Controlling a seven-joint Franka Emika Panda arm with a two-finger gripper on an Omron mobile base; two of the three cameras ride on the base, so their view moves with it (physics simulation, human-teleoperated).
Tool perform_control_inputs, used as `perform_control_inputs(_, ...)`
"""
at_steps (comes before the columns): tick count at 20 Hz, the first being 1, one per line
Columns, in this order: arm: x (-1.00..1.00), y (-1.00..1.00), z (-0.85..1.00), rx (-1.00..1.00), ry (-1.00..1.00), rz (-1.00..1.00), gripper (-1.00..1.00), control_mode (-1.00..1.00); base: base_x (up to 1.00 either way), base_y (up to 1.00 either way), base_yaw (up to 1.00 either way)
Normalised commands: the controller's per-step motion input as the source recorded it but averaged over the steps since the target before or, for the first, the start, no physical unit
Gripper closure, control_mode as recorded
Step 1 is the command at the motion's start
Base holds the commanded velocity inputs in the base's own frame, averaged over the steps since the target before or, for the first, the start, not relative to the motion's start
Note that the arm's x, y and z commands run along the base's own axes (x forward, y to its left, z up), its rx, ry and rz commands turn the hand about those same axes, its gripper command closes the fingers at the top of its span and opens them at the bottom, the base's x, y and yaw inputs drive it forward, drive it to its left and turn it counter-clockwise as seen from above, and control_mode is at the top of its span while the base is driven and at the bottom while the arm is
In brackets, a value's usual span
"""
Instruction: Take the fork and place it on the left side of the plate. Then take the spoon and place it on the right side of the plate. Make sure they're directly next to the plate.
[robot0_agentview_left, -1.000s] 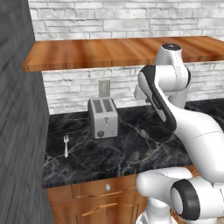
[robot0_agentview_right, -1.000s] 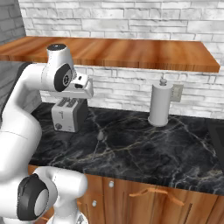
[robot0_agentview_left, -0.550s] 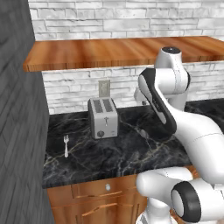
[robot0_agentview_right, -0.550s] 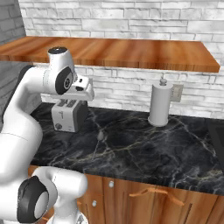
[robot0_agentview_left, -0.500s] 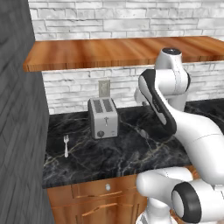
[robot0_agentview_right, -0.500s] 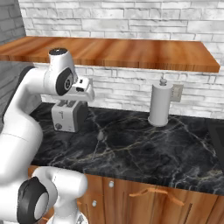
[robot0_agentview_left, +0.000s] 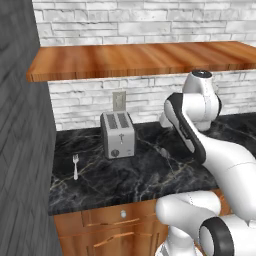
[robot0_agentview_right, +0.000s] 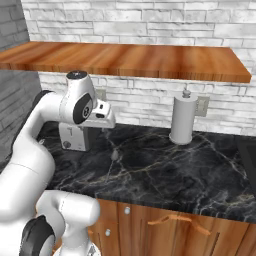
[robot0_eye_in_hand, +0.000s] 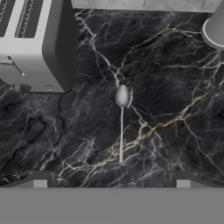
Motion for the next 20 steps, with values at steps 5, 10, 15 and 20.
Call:
perform_control_inputs(5,-0.01,-0.07,-0.47,0.00,0.00,0.00,-1.00,-1.00,0.00,0.00,0.00)
perform_control_inputs(10,0.00,0.00,-0.54,0.00,0.00,0.00,-1.00,-1.00,0.00,0.00,0.00)
perform_control_inputs(15,0.00,0.00,-0.52,0.00,0.00,0.00,-1.00,-1.00,0.00,0.00,0.00)
perform_control_inputs(20,0.00,-0.01,-0.48,0.00,0.00,0.00,-1.00,-1.00,0.00,0.00,0.00)
